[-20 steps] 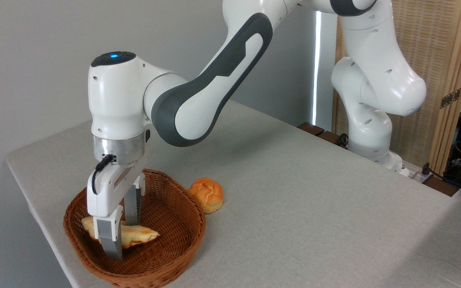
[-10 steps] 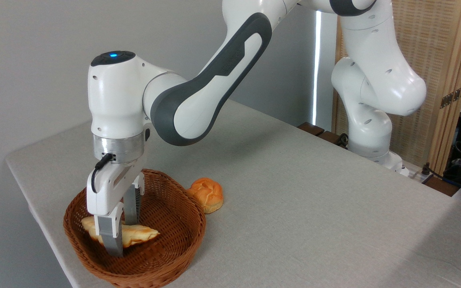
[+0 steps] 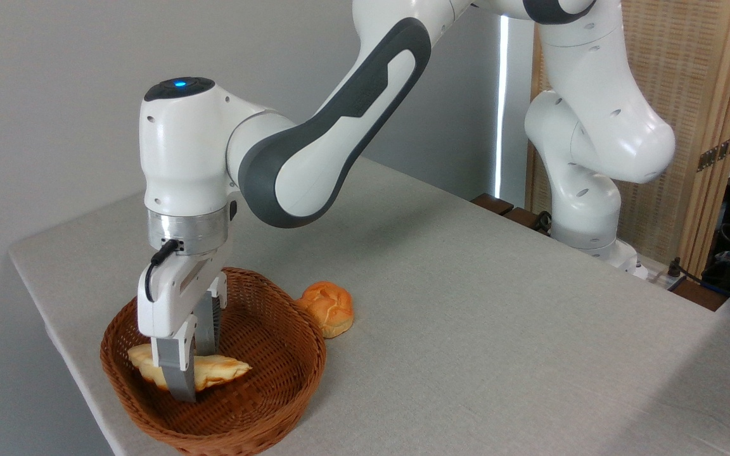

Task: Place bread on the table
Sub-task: 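Close the gripper on the middle of the long bread roll, then lift the bread roll out of the basket and carry it past the bun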

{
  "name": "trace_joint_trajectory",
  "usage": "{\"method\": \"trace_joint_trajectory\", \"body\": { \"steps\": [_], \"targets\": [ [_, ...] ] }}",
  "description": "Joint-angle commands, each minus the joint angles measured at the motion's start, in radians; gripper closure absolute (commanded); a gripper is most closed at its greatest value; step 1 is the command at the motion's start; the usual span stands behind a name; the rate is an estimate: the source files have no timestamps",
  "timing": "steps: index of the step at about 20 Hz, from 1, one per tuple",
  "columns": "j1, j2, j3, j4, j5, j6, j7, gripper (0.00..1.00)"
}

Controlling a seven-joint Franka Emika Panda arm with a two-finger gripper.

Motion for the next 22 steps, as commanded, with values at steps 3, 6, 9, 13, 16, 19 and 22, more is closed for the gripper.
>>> {"method": "trace_joint_trajectory", "body": {
  "steps": [3,6,9,13,16,19,22],
  "targets": [
    [0.006,-0.022,-0.011,-0.017,-0.01,-0.022,-0.021,0.54],
    [0.008,-0.02,-0.013,-0.015,-0.012,-0.022,-0.019,0.54],
    [0.008,-0.023,-0.013,-0.015,-0.012,-0.025,-0.021,0.54],
    [0.008,-0.046,-0.01,-0.014,-0.059,-0.056,-0.023,0.54],
    [0.006,-0.058,-0.011,-0.011,-0.063,-0.091,-0.039,0.54],
    [0.006,-0.081,-0.01,-0.009,-0.084,-0.123,-0.073,0.54],
    [0.006,-0.138,0.009,-0.009,-0.144,-0.163,-0.095,0.52]
  ]
}}
